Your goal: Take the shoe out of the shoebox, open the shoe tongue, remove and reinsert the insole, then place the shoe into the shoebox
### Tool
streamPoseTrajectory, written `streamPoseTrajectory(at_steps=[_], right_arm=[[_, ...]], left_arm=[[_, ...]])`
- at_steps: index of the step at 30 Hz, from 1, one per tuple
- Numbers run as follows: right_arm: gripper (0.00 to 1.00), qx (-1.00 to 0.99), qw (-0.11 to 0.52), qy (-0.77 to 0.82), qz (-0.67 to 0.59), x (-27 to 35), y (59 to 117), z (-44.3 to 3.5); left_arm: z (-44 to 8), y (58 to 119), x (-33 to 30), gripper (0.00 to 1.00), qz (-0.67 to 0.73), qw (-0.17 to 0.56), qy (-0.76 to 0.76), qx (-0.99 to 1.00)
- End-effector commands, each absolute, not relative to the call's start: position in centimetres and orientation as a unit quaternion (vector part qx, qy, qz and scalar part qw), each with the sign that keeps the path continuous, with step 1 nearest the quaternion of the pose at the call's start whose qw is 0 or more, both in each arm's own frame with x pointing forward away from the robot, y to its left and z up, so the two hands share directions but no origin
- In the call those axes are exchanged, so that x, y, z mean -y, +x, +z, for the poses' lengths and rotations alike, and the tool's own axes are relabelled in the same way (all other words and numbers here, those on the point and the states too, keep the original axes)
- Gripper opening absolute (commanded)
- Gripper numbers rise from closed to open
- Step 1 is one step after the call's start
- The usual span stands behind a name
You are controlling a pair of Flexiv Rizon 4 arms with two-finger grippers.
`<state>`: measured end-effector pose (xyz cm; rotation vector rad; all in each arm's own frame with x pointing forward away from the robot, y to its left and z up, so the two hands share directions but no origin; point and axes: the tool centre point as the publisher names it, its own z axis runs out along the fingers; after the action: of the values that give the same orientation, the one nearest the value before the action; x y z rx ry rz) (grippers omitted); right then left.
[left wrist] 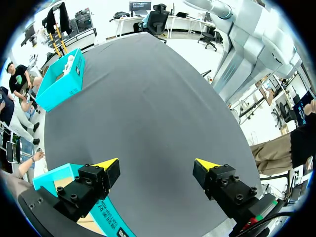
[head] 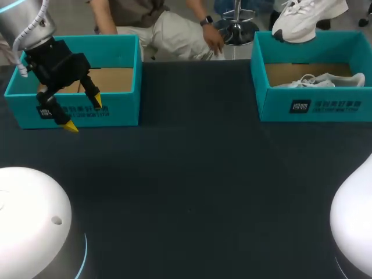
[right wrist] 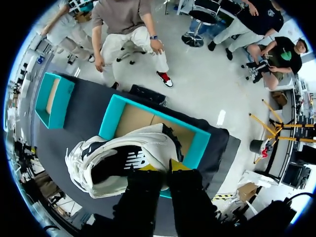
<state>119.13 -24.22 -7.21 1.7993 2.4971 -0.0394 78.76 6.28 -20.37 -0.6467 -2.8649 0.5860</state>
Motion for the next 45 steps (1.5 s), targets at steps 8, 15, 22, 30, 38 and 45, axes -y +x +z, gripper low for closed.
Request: streamPoseTrajectory(at_steps=[8, 15, 22, 30, 38, 45], right_arm=[[0.00, -0.715, 0.024, 0.698, 0.031, 25.4, 116.8, -7.6], [0.00, -0.687, 0.037, 0.725, 0.021, 25.4, 115.6, -8.3], [0.00, -0.675, 0.056, 0.736, 0.001, 25.4, 115.3, -8.5], [0.00, -0.675, 0.056, 0.736, 0.001, 25.4, 115.3, -8.5], [0.00, -0.647, 0.075, 0.759, -0.006, 26.6, 115.1, -8.9], [0.00, -0.625, 0.087, 0.776, -0.007, 27.8, 115.0, -10.5]], left_arm=[[-20.4, 78.8, -6.3, 1.00, 0.194, 0.073, -0.216, 0.954], [-20.4, 78.8, -6.3, 1.00, 0.194, 0.073, -0.216, 0.954], [-20.4, 78.8, -6.3, 1.00, 0.194, 0.073, -0.216, 0.954], [-20.4, 78.8, -6.3, 1.00, 0.194, 0.073, -0.216, 0.954], [-20.4, 78.8, -6.3, 1.00, 0.194, 0.073, -0.216, 0.954], [-20.4, 78.8, -6.3, 1.00, 0.194, 0.073, -0.216, 0.954]])
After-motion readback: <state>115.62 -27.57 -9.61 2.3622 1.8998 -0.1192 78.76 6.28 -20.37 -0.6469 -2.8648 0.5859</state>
